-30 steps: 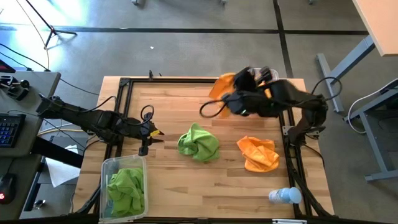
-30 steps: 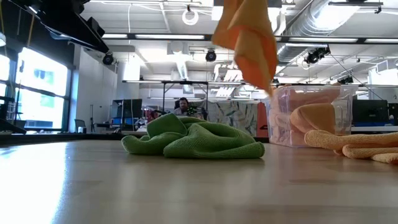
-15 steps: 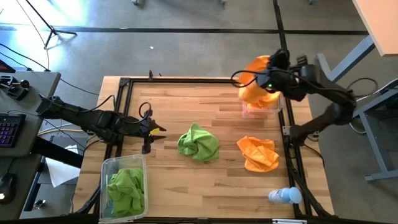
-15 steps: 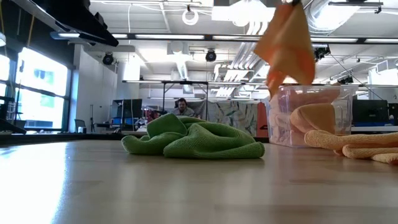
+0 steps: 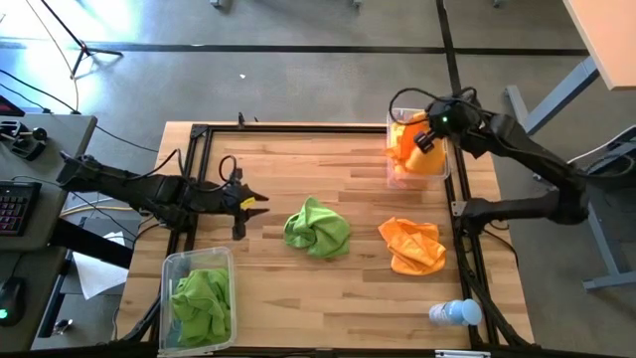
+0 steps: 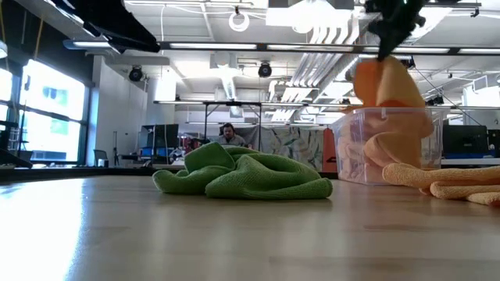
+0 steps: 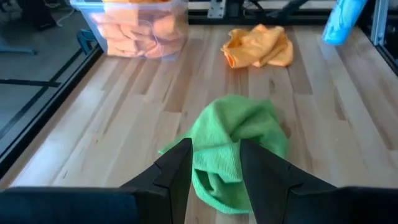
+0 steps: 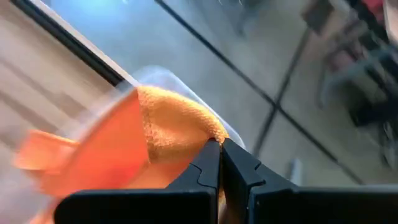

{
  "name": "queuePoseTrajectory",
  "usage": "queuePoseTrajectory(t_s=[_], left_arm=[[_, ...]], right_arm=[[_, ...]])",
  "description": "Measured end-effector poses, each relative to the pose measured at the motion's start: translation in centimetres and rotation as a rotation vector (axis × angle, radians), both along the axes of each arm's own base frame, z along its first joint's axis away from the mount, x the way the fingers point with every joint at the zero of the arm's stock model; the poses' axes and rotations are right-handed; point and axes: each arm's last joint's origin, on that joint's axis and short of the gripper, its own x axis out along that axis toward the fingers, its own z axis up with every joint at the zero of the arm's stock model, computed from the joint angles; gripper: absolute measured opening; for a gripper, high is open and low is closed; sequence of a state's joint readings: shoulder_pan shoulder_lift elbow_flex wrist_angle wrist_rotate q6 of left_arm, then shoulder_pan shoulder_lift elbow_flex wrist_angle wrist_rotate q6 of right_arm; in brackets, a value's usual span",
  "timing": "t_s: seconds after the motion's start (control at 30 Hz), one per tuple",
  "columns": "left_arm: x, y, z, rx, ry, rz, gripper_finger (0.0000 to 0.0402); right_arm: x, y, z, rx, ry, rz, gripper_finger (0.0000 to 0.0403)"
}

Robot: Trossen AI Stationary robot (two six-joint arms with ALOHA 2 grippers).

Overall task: Sort microfiber towel by color & place in baskets
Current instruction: Put the orange microfiber towel into the top transparent bin

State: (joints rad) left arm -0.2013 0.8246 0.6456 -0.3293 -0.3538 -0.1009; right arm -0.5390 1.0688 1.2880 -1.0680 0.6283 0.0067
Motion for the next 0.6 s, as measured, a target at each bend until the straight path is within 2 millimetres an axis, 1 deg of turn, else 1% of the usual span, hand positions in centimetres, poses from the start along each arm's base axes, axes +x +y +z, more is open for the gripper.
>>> queuePoseTrajectory(t_s=[0.07,0.1,0.17,0.23,0.37,0.47,0.6], left_arm=[[0.1,0.1,0.1,-0.002,-0.011,0.006,0.0122],[0.1,0.1,0.1,-0.003,-0.017,0.008,0.0122],[0.1,0.2,0.2,-0.003,-0.02,0.016,0.0122],[0.1,0.3,0.2,-0.004,-0.021,0.023,0.0122],[0.2,0.5,0.2,-0.004,-0.021,0.029,0.0122],[0.2,0.4,0.1,-0.004,-0.019,0.029,0.0122],[0.4,0.4,-0.1,0.002,-0.005,0.034,0.0122]], right_arm=[[-0.7,-0.9,-1.0,0.052,0.019,-0.013,0.0],[-0.8,-1.3,-1.4,0.091,0.009,0.021,0.0],[-0.4,-2.0,-2.1,0.131,-0.013,0.098,0.0],[0.0,-2.6,-2.8,0.137,0.029,0.11,0.0],[0.6,-4.5,-4.3,0.144,0.181,0.07,0.0],[1.4,-5.6,-5.8,0.198,0.31,0.118,0.0],[2.5,-6.6,-8.1,0.316,0.46,0.168,0.0]])
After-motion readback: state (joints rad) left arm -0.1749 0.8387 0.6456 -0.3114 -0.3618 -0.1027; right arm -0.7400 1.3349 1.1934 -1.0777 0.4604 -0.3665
